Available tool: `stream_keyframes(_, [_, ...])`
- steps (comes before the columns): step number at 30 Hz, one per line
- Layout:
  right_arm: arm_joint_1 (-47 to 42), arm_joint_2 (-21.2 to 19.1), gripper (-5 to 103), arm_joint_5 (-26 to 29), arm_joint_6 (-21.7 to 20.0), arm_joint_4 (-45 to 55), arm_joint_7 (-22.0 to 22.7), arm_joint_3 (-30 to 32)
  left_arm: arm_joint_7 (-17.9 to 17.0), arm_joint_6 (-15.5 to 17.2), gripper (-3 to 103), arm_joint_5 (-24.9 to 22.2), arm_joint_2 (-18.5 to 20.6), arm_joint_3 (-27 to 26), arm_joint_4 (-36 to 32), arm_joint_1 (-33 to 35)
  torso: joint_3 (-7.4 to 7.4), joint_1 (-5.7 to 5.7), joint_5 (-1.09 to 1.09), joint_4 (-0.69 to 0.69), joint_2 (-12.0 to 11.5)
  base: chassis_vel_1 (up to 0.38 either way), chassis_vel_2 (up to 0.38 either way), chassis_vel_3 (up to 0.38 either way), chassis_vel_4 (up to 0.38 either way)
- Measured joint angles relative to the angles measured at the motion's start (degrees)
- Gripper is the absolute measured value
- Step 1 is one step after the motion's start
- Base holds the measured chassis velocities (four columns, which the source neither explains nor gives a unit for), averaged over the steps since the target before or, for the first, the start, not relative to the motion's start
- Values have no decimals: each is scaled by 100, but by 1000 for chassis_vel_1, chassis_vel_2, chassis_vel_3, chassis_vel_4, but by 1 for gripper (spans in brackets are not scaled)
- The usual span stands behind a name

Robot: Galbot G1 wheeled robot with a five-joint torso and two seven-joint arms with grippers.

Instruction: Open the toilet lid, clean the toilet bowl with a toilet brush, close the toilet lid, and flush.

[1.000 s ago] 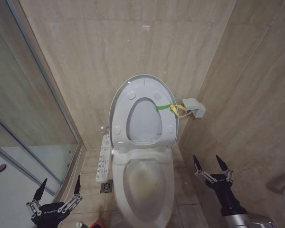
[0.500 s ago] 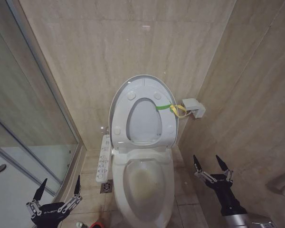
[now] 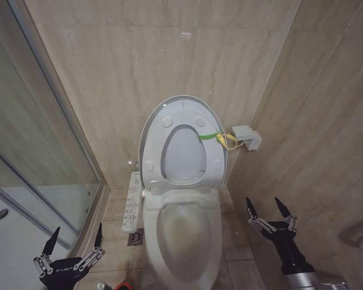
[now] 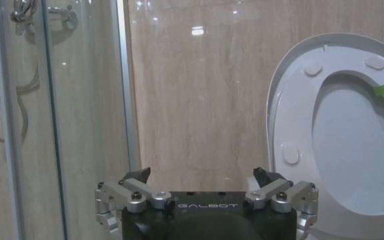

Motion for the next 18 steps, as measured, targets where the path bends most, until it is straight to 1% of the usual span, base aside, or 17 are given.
stream_keyframes(18, [0, 0, 100, 0, 0, 0, 0, 0, 0, 0, 100, 0, 0, 0, 0, 0, 5, 5, 0, 0, 9, 0, 0, 0, 0])
